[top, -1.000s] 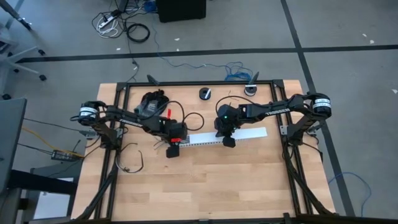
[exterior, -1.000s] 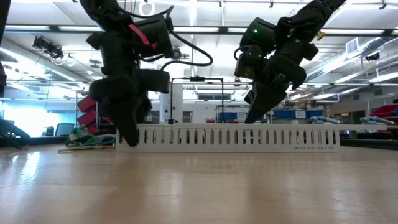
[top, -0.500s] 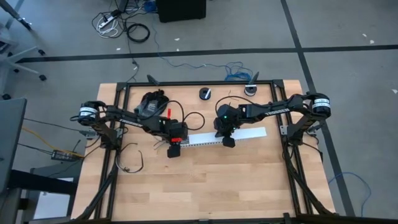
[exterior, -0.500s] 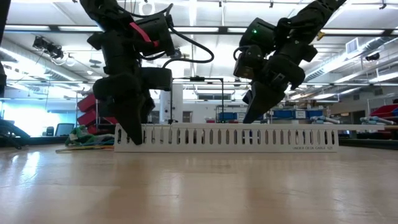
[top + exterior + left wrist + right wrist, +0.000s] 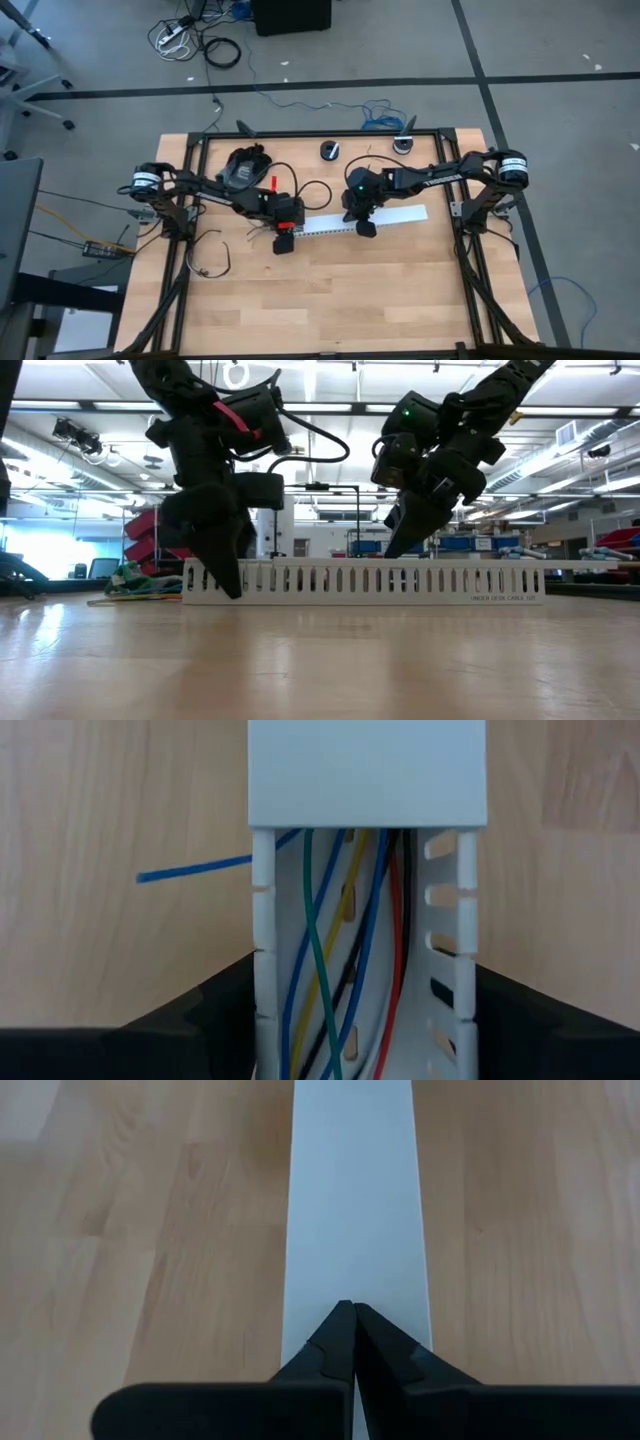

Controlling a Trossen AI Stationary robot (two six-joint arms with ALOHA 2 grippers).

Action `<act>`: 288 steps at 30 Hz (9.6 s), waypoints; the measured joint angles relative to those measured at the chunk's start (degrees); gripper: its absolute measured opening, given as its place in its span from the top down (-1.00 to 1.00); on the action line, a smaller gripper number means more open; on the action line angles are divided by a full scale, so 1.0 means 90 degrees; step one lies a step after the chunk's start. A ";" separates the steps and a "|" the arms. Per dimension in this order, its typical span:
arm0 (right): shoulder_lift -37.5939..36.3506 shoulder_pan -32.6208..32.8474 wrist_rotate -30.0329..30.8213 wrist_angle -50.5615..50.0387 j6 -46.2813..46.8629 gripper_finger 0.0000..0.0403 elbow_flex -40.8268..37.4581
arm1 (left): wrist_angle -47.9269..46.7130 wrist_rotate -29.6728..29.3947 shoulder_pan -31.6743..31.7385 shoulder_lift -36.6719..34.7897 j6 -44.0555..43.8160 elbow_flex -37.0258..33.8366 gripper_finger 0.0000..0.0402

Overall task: Ziptie cables
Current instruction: Close the white cable duct

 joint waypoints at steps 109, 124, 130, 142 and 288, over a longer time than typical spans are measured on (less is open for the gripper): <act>0.0611 -0.0058 -0.0418 -0.0017 -0.0092 1.00 0.0472 | 0.0151 -0.0197 0.0005 -0.0447 0.0005 -0.0115 -0.29; 0.0616 -0.0058 -0.0464 0.0136 -0.0101 1.00 0.0453 | 0.0188 -0.0197 0.0005 -0.0441 0.0016 -0.0117 -0.17; 0.0626 -0.0092 -0.0610 0.0301 -0.0119 1.00 0.0449 | 0.0232 -0.0194 0.0002 -0.0436 0.0022 -0.0121 -0.16; 0.1193 -0.0126 -0.0980 0.0145 -0.0287 1.00 0.0978 | 0.0200 -0.0170 -0.0002 -0.0433 0.0015 -0.0126 -0.17; 0.1830 -0.0228 -0.1517 -0.0387 -0.0498 1.00 0.1736 | 0.1009 0.0044 -0.0049 -0.0701 0.0027 -0.0780 -0.17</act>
